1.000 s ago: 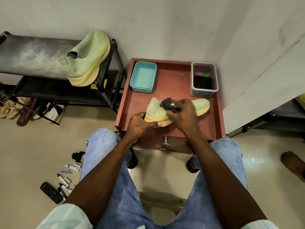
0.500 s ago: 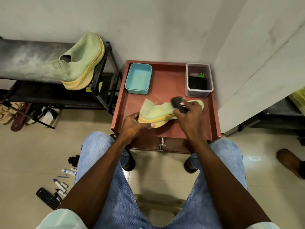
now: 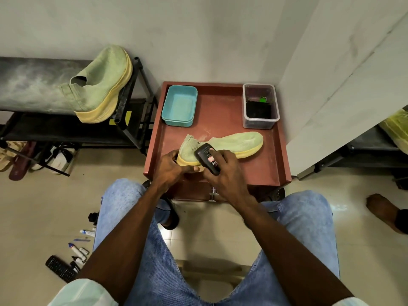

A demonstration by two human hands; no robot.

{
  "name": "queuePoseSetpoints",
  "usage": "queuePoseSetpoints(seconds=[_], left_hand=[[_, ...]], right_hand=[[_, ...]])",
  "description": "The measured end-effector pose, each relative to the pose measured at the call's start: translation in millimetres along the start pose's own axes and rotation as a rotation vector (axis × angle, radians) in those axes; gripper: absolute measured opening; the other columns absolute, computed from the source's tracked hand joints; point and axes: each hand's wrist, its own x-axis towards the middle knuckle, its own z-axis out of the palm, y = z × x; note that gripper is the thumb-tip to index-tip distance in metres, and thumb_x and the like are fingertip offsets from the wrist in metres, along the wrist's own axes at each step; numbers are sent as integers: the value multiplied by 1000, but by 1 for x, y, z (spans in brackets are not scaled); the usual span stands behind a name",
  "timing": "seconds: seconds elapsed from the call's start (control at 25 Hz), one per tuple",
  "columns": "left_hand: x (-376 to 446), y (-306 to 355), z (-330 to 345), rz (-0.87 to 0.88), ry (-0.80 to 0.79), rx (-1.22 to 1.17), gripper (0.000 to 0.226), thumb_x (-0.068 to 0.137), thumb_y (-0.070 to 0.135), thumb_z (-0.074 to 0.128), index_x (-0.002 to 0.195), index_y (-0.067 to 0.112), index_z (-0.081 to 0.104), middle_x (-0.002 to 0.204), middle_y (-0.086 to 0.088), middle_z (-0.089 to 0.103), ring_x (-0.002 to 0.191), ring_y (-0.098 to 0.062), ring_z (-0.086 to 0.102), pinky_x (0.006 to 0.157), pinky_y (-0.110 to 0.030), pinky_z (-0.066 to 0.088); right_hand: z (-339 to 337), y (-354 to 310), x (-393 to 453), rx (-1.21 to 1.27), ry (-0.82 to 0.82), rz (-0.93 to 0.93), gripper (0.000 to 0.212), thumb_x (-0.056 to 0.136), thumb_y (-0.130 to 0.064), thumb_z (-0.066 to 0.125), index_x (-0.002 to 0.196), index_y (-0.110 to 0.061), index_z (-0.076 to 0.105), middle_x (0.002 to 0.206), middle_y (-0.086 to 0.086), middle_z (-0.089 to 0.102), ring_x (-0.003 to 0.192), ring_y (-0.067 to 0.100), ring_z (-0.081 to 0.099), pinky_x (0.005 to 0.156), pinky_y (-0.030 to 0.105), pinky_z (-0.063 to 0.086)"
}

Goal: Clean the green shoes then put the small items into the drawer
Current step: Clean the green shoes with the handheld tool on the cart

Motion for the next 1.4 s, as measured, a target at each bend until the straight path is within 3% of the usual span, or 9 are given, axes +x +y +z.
queuePoseSetpoints(seconds=[0.2,0.4,0.56,0.76,0.96,1.08,1.2,1.32,1.4], left_hand=[[-1,2,0,16,-10,15,72,56,17,93,121,13,63,106,6,71,95,-10,68,72,-14,53],[-3,-1,-2,13,2,39,74,56,21,93,122,14,62,107,7,70,94,-7,68,73,-15,53],[-3,-1,-2,31,4,51,75,56,19,93,124,14,61,107,7,70,95,-7,67,75,-16,53],[-3,-5,-1,24,18,39,75,54,23,94,122,14,63,108,6,71,96,-11,68,82,-27,56],[-2,-3,-1,41,16,50,73,55,20,94,121,16,63,107,7,71,95,-8,67,81,-24,55],[-2,-4,1,25,17,27,63,61,20,91,118,15,65,104,2,73,89,-10,69,73,-23,55],[-2,-5,0,2,34,26,57,64,20,89,115,13,65,101,1,73,87,-12,70,71,-23,56],[-1,-5,-2,9,26,12,74,52,24,95,119,13,64,104,6,72,93,-11,69,79,-27,57],[-2,-3,-1,15,19,19,71,54,21,94,118,12,64,103,7,72,92,-10,69,79,-25,56]], right_hand=[[-27,51,21,-21,161,500,57,80,-41,67,129,-15,58,112,15,55,102,30,52,84,37,45],[-3,6,9,80,-37,136,56,75,-39,66,125,-13,64,106,13,60,96,24,53,79,33,46],[-35,46,26,-196,99,463,56,81,-45,63,130,-19,59,112,14,54,102,29,52,85,38,45],[-2,-1,12,156,-40,183,57,74,-31,74,126,-12,64,107,13,58,98,27,55,81,37,49],[-30,41,26,-190,89,482,59,77,-42,66,131,-18,60,113,13,55,104,29,52,89,39,45],[-4,-14,13,201,-49,242,58,70,-34,75,124,-14,66,104,12,59,97,26,56,82,33,48],[-1,-20,12,171,-144,67,60,68,-37,73,123,-14,66,107,10,60,99,26,57,82,35,50],[-31,34,36,-54,57,389,59,74,-42,70,127,-18,64,109,13,59,99,29,57,80,39,50],[-33,37,36,42,115,456,56,74,-37,73,126,-17,65,107,13,60,98,27,58,81,36,50]])
